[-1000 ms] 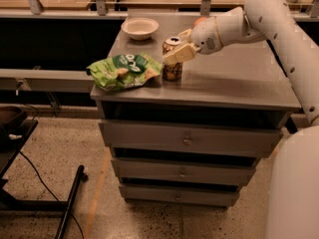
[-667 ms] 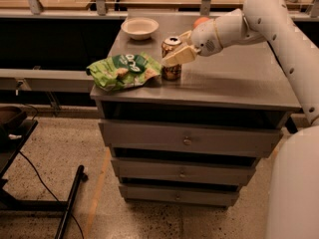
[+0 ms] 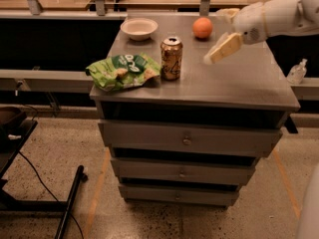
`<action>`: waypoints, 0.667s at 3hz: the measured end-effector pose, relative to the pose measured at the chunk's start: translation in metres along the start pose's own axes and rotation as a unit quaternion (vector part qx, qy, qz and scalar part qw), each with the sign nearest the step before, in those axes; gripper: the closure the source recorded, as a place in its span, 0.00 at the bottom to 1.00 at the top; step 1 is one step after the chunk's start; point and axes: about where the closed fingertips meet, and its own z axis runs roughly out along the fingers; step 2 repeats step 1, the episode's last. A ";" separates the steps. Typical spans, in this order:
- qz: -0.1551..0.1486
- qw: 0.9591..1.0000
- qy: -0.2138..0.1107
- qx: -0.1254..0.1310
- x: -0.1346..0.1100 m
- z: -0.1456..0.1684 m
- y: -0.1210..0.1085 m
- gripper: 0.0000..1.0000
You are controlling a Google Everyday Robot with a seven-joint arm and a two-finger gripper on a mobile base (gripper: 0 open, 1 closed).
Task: Move orange can near green rice chip bag
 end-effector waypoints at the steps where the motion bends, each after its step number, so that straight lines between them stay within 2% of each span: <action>1: 0.001 0.998 0.020 0.063 0.017 -0.083 -0.013 0.00; 2: 0.001 0.998 0.020 0.063 0.017 -0.083 -0.013 0.00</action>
Offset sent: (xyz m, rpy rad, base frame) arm 0.0000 0.0000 0.0000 0.0000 0.0000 0.0000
